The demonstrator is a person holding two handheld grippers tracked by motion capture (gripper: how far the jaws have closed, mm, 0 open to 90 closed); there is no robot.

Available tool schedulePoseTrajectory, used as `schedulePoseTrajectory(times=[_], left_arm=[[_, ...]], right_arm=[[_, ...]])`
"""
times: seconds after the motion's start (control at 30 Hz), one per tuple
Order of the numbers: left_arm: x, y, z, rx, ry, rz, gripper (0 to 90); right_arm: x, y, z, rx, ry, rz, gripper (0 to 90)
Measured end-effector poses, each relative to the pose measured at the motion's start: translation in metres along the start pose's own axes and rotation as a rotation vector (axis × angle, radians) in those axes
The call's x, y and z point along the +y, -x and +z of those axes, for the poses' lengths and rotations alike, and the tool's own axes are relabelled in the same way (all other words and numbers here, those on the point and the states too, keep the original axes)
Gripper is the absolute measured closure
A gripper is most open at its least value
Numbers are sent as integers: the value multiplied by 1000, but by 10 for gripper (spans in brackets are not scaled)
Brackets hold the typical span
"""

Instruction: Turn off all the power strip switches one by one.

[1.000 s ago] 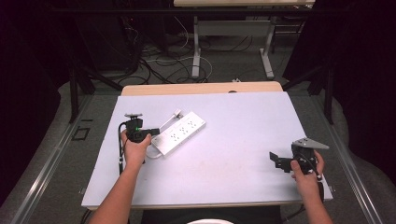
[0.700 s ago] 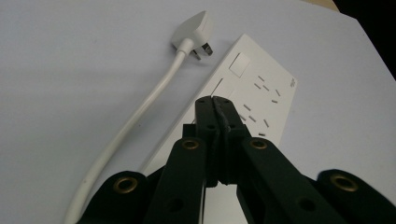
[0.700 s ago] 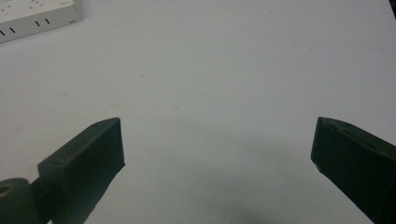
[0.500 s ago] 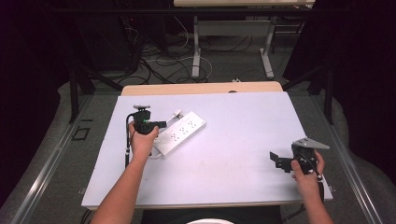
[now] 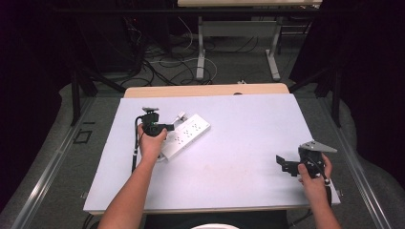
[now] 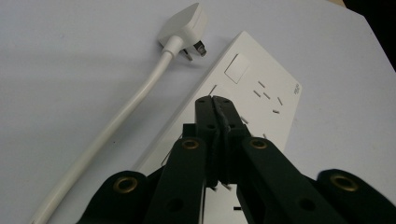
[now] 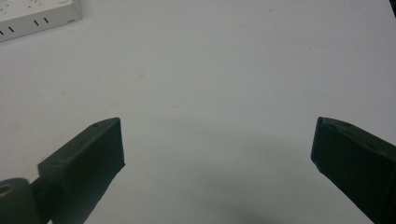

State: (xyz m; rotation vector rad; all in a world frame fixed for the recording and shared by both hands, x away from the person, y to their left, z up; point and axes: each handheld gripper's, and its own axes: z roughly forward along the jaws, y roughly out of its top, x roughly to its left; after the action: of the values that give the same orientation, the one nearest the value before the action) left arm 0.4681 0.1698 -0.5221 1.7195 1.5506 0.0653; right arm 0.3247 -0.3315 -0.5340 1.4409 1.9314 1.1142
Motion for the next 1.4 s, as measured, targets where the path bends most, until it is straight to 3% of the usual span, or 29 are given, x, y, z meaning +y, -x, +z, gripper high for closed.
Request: schedulePoseTrajectory(times=[0.03,0.2,0.27,0.93,0.97,1.0,1.27,1.4], left_arm=[[1,-2,0,-6,-23,12,900],[0,-2,7,-1,-14,-5,900],[0,-3,8,-1,-33,-1,900],[-3,-8,13,4,-46,-17,900],[-4,-7,15,-4,-22,-28,900],[-3,-6,14,5,-41,-17,900],[-4,-4,14,19,-37,-6,900],[-3,-5,14,8,-41,-19,900]], right_arm=[[0,0,0,0,0,3,20],[0,0,0,0,0,3,21],[0,1,0,-1,-1,2,20],[0,-1,0,0,0,2,21],[0,-1,0,0,0,2,21],[0,-1,0,-1,-2,0,20],[0,0,-1,-1,-1,2,20],[0,-1,-1,-1,1,6,21]])
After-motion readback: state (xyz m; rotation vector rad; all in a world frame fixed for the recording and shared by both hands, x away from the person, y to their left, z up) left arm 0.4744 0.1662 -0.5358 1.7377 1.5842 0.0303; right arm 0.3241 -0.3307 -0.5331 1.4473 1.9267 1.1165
